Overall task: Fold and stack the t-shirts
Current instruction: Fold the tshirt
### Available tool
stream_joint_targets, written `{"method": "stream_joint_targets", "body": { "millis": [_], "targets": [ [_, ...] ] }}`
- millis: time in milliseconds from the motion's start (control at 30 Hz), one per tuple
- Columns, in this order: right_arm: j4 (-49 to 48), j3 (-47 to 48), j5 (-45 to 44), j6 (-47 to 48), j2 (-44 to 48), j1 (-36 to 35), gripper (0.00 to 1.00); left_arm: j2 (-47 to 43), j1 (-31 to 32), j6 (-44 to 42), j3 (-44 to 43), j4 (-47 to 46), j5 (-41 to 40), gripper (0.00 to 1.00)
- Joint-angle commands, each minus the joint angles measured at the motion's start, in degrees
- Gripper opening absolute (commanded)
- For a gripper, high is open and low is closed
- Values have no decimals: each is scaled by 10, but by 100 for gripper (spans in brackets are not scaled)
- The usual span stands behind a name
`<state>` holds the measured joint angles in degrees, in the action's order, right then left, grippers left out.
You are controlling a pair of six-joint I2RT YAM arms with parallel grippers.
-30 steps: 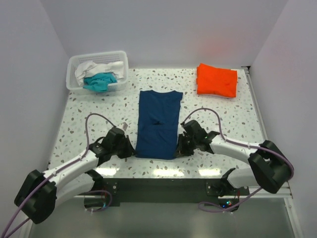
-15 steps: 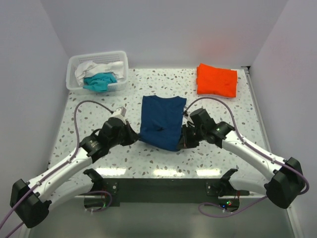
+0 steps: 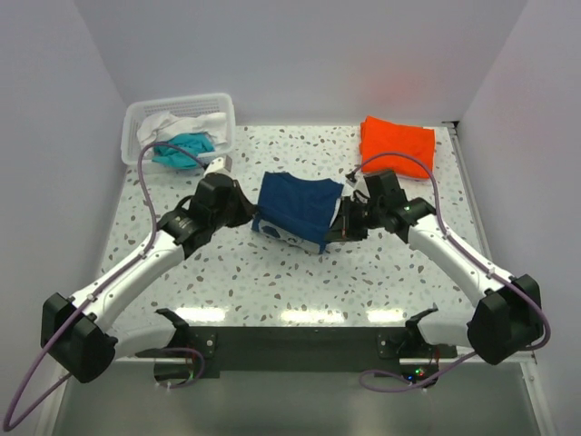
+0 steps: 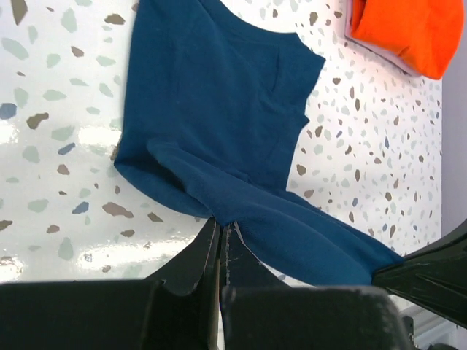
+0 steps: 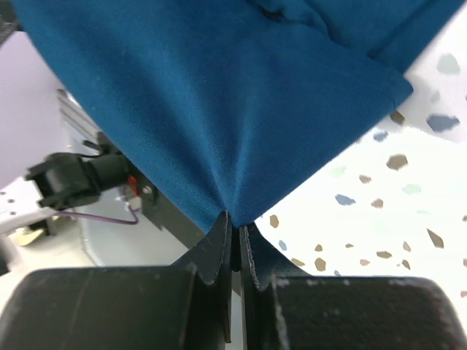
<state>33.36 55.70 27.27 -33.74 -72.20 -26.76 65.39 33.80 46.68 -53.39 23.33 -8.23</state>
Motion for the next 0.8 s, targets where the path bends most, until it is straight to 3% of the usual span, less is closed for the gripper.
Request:
{"method": "stream_joint_targets", "body": {
  "millis": [0, 500, 767],
  "targets": [
    [-22, 36, 78, 12, -15, 28, 0, 4, -33, -25, -43, -33, -8, 0],
    [-83, 78, 189, -17, -90, 96, 0, 93, -74, -44, -143, -63, 13, 0],
    [-138, 92, 231, -39, -184, 127, 0, 182, -103, -48, -195, -79, 38, 0]
  ]
}}
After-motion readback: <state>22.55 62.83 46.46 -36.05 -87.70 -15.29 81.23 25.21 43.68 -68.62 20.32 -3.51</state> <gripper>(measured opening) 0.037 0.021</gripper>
